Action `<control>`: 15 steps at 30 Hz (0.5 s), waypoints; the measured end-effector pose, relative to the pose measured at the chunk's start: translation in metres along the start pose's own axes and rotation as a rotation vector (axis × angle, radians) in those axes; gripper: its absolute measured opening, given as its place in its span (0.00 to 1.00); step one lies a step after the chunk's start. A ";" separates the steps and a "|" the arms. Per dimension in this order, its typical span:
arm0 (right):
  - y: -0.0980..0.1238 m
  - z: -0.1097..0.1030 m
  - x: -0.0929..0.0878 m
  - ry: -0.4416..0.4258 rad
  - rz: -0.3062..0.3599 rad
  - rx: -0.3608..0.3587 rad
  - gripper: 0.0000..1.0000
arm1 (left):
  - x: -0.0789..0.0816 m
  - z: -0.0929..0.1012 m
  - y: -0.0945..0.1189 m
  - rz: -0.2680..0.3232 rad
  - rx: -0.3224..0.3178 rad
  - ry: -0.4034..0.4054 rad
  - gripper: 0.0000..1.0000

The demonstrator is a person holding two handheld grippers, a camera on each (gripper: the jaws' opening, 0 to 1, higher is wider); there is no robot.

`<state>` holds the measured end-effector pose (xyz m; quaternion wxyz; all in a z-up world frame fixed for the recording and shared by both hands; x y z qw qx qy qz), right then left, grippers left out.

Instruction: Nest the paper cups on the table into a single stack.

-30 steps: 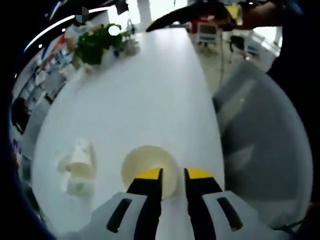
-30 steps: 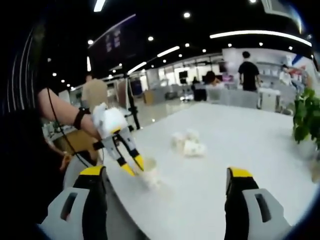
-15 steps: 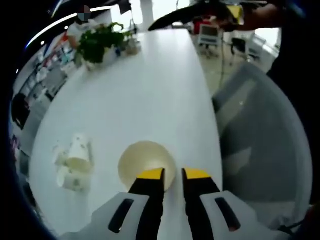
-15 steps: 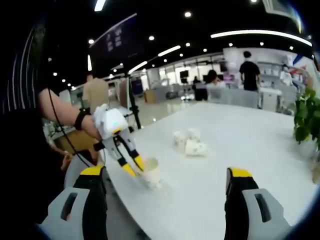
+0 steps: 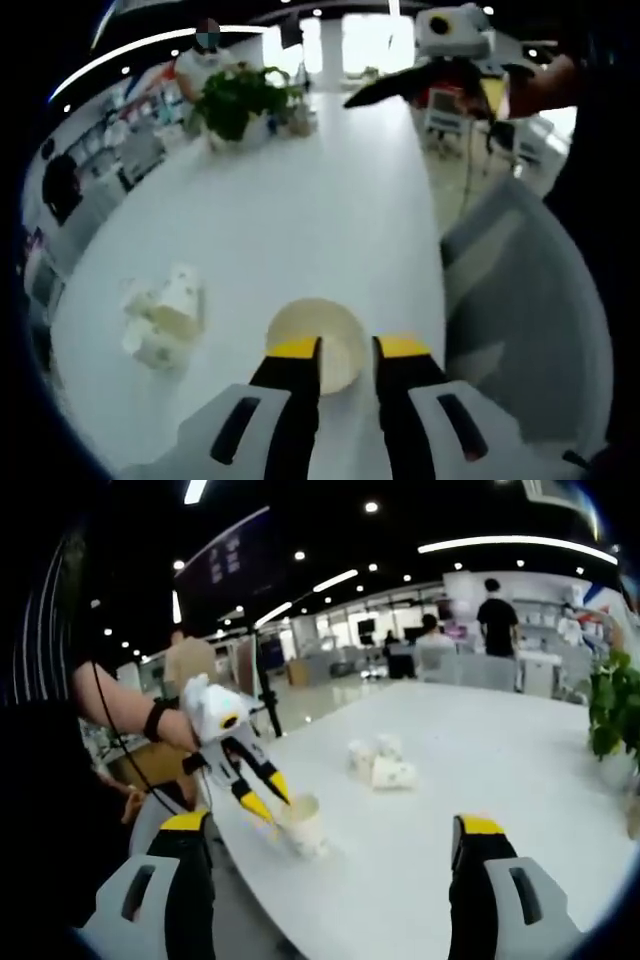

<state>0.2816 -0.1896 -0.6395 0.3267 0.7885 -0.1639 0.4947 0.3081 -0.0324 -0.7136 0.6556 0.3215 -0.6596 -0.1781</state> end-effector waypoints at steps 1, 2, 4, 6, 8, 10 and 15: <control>0.000 0.000 0.000 -0.002 0.000 0.001 0.97 | 0.000 -0.001 0.001 0.006 0.008 0.017 0.21; 0.000 0.000 -0.001 -0.007 0.000 0.001 0.97 | 0.001 -0.003 0.003 0.019 0.015 0.025 0.22; 0.000 -0.001 -0.002 -0.011 -0.003 0.005 0.97 | 0.003 -0.005 0.006 0.041 0.026 0.037 0.23; -0.001 -0.002 -0.003 -0.005 -0.009 0.005 0.97 | 0.007 -0.007 0.008 0.076 0.038 0.070 0.23; -0.001 -0.003 -0.003 -0.008 -0.009 0.007 0.97 | 0.005 -0.012 0.011 0.088 0.062 0.095 0.24; -0.002 -0.003 -0.004 -0.008 -0.014 0.006 0.97 | 0.008 -0.016 0.014 0.124 0.084 0.132 0.24; -0.004 -0.005 -0.003 -0.009 -0.019 0.008 0.97 | 0.009 -0.023 0.021 0.171 0.119 0.175 0.28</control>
Point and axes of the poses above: the point that each gripper's makers call its tool centre point, and the gripper's own axes: y roughly backward along the fingers, z roughly to its right, x roughly out of its top, the point moved 2 cm from there along y, roughly backward along the fingers, and after that the axes turned 7 degrees about -y, right-handed, at the moved point
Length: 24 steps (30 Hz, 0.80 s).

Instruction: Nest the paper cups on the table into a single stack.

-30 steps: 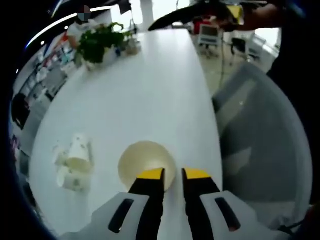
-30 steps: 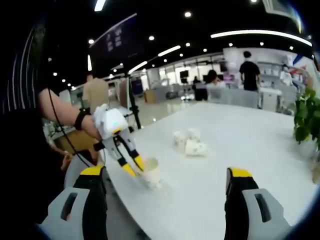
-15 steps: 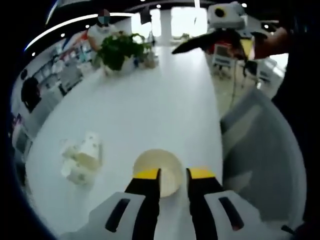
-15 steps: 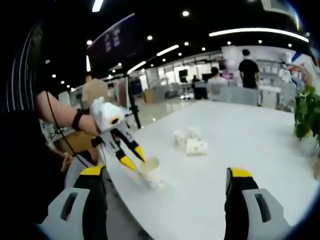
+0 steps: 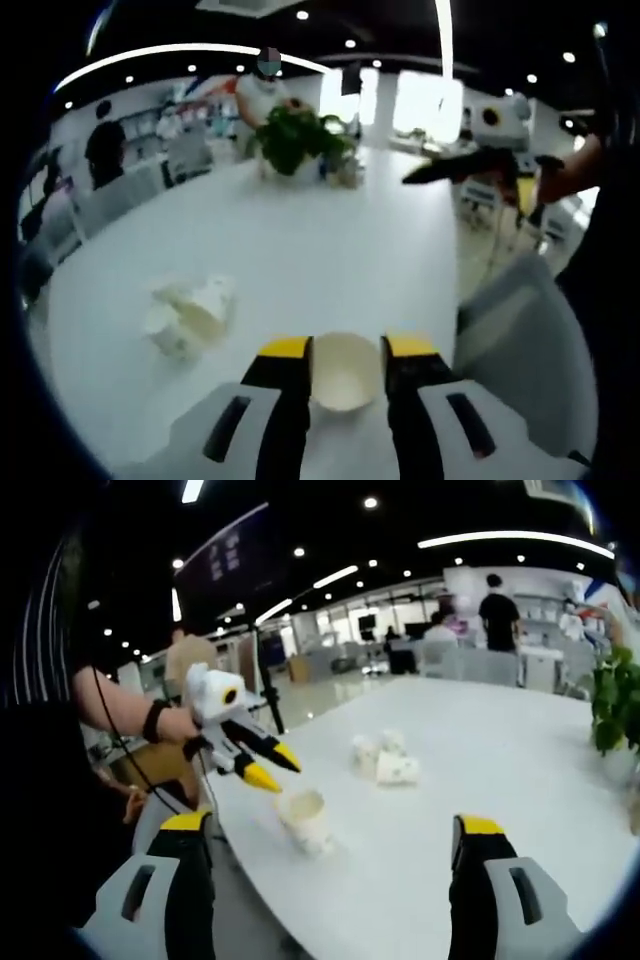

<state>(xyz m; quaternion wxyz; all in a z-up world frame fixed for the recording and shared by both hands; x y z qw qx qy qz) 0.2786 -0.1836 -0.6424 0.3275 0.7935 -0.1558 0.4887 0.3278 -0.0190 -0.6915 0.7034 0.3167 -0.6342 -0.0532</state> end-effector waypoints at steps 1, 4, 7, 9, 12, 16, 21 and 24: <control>0.000 0.000 0.000 0.000 -0.001 0.000 0.97 | -0.001 -0.002 0.001 -0.001 0.010 0.004 0.29; -0.002 -0.001 -0.001 -0.002 -0.004 0.004 0.97 | 0.002 -0.011 0.005 0.034 0.047 0.049 0.35; -0.003 -0.003 0.000 0.003 -0.004 0.005 0.97 | 0.003 -0.018 0.009 0.061 0.081 0.100 0.42; -0.004 -0.004 0.000 0.002 -0.005 0.008 0.97 | 0.004 -0.024 0.013 0.088 0.091 0.124 0.47; -0.005 -0.005 0.000 -0.001 -0.010 0.007 0.97 | 0.005 -0.030 0.017 0.107 0.120 0.136 0.53; -0.006 -0.005 0.000 -0.006 -0.009 0.007 0.97 | 0.006 -0.040 0.022 0.171 0.150 0.235 0.61; -0.004 -0.005 -0.002 -0.013 -0.007 0.001 0.96 | 0.016 -0.050 0.031 0.277 0.174 0.382 0.70; -0.003 -0.006 -0.002 -0.009 -0.006 -0.002 0.96 | 0.021 -0.051 0.033 0.325 0.150 0.468 0.80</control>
Point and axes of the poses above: the point that each gripper's makers call its tool centre point, and the gripper's own axes: y roughly backward along the fingers, z roughly to its right, x roughly out of its top, the point moved 2 cm from there along y, roughly backward along the fingers, and after that the axes turned 7 degrees about -y, right-handed, at the moved point
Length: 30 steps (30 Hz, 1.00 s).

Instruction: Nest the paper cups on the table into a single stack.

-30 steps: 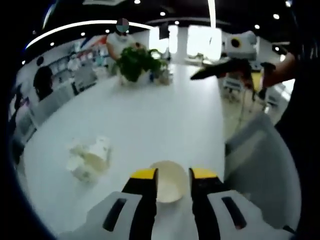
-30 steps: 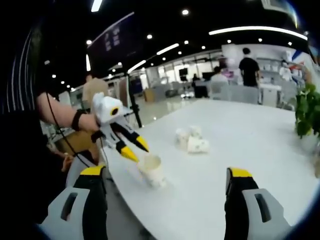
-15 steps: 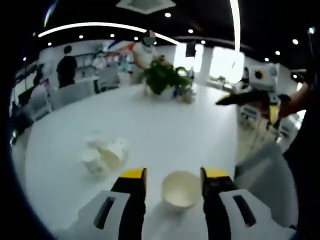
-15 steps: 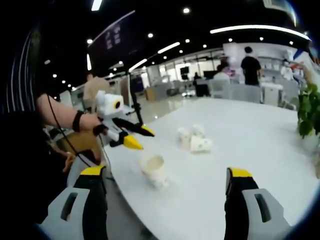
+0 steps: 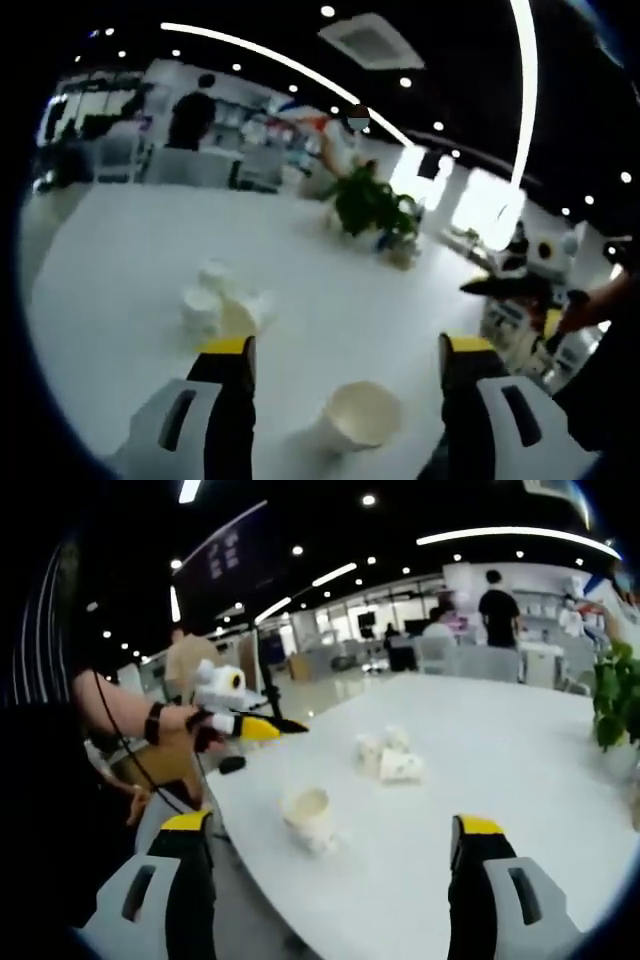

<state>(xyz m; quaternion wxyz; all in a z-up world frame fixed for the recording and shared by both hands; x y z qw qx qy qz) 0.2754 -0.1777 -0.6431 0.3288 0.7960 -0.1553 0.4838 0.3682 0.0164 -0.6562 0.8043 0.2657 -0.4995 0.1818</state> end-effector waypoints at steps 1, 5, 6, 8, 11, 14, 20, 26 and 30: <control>0.000 0.000 0.000 0.001 -0.001 -0.001 0.96 | 0.000 -0.002 0.000 0.007 0.009 0.036 0.84; 0.001 0.000 -0.001 -0.004 -0.003 -0.009 0.96 | 0.000 0.000 0.002 0.009 0.003 0.073 0.88; 0.002 -0.001 -0.001 -0.007 0.000 -0.009 0.96 | 0.000 0.005 0.002 0.019 -0.002 0.081 0.89; 0.002 -0.001 -0.001 -0.009 0.001 -0.009 0.96 | 0.002 0.007 0.003 0.032 -0.014 0.098 0.91; 0.002 -0.003 -0.002 -0.006 -0.002 -0.007 0.96 | 0.008 0.011 0.004 0.060 -0.041 0.144 0.97; 0.001 -0.004 -0.002 -0.010 -0.003 -0.005 0.96 | 0.009 0.010 0.005 0.063 -0.063 0.183 0.99; -0.002 -0.005 -0.003 -0.010 -0.009 -0.002 0.96 | 0.016 0.012 0.006 0.082 -0.097 0.226 0.99; -0.003 0.001 -0.006 -0.007 -0.025 -0.012 0.96 | 0.010 0.000 0.001 0.066 -0.088 0.229 0.96; -0.004 0.003 -0.008 -0.018 -0.028 -0.022 0.96 | 0.008 -0.009 -0.005 0.068 -0.091 0.253 0.95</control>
Point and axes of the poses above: the point that each gripper's makers call its tool centre point, and the gripper's own axes: y roughly backward along the fingers, z roughly to its right, x roughly out of its top, the point moved 2 cm from there along y, roughly backward along the fingers, and after that the axes turned 7 degrees about -y, right-handed, at the moved point
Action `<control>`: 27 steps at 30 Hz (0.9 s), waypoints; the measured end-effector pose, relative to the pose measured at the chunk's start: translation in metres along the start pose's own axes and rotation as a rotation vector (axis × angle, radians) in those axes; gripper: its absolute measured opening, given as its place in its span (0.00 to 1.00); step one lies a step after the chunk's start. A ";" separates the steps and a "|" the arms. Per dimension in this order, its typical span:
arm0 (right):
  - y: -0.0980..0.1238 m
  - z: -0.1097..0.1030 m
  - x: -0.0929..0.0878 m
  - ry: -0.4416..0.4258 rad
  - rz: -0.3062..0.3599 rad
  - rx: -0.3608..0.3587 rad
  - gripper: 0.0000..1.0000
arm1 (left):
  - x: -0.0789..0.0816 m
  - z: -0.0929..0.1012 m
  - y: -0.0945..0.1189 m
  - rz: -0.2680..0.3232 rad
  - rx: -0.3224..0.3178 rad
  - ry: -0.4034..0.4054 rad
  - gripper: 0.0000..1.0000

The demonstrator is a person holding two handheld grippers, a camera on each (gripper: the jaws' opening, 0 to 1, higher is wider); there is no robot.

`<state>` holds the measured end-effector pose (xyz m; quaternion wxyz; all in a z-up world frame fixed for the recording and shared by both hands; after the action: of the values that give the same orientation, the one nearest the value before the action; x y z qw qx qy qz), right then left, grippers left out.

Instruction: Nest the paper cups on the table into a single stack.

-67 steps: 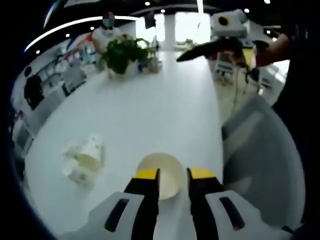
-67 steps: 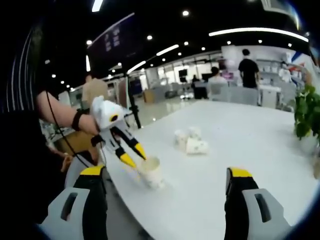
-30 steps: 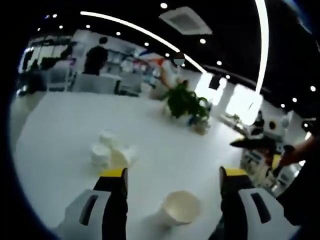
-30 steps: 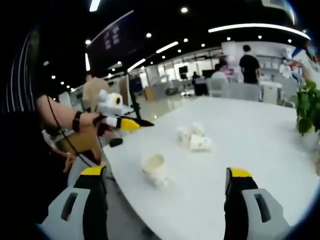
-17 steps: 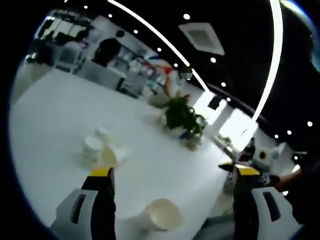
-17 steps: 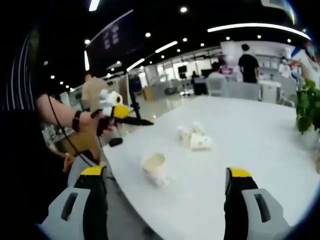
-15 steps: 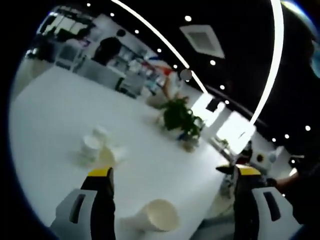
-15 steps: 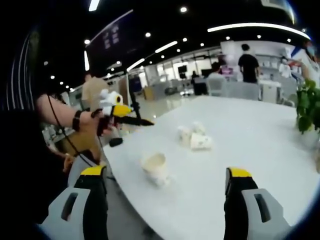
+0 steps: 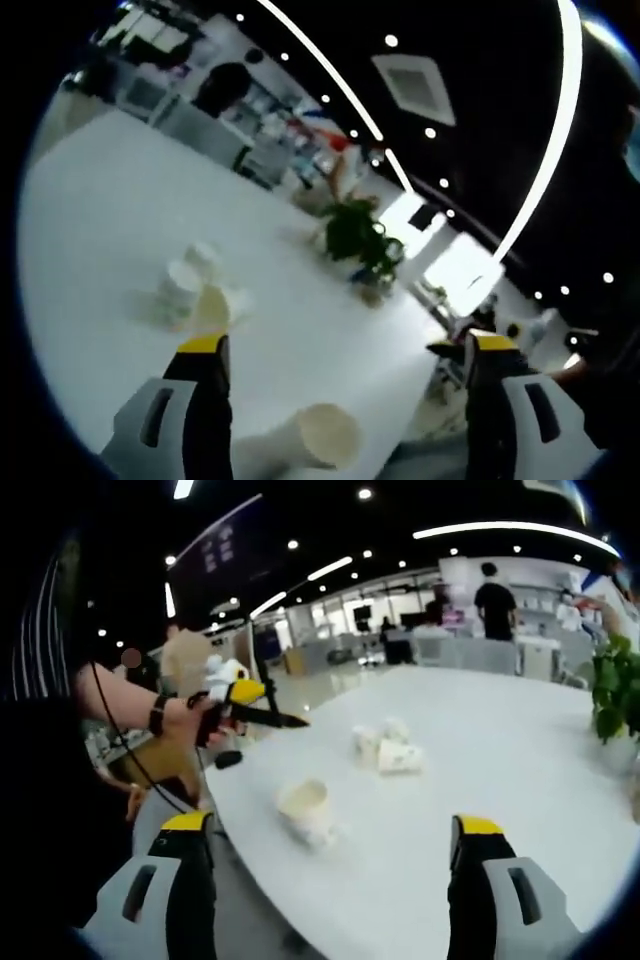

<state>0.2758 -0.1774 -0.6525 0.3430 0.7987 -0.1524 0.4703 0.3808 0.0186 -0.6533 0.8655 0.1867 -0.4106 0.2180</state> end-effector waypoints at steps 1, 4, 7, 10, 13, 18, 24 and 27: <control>-0.001 0.000 -0.001 -0.003 -0.005 -0.001 0.96 | -0.001 -0.002 -0.002 -0.003 -0.002 0.008 0.95; -0.004 0.000 -0.006 -0.008 -0.022 0.003 0.96 | -0.001 -0.009 -0.008 -0.002 0.002 0.001 0.95; -0.007 0.000 -0.007 -0.009 -0.031 0.003 0.95 | -0.001 -0.018 -0.014 0.006 0.001 0.027 0.95; -0.009 -0.001 -0.004 -0.002 -0.024 0.006 0.95 | 0.000 -0.020 -0.020 0.000 -0.004 0.034 0.94; -0.009 -0.001 0.001 0.005 -0.016 0.003 0.95 | 0.000 -0.024 -0.026 -0.003 -0.011 0.039 0.94; -0.006 0.005 0.002 0.014 -0.024 -0.013 0.97 | -0.005 -0.026 -0.037 -0.016 -0.024 0.035 0.93; 0.000 0.013 -0.002 -0.001 -0.042 -0.028 0.97 | -0.009 -0.033 -0.051 -0.011 -0.030 0.045 0.94; 0.003 0.018 -0.003 -0.008 -0.056 -0.035 0.97 | -0.012 -0.037 -0.058 -0.010 -0.034 0.067 0.94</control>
<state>0.2846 -0.1921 -0.6594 0.3692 0.7985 -0.1398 0.4545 0.4280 -0.0135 -0.6927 0.8829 0.1668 -0.3839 0.2127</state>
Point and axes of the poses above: the point that each gripper's makers call its tool centre point, and the gripper's own axes: y roughly backward along the fingers, z roughly to its right, x roughly out of its top, the point moved 2 cm from there along y, roughly backward along the fingers, and after that the axes turned 7 degrees about -y, right-handed, at the moved point
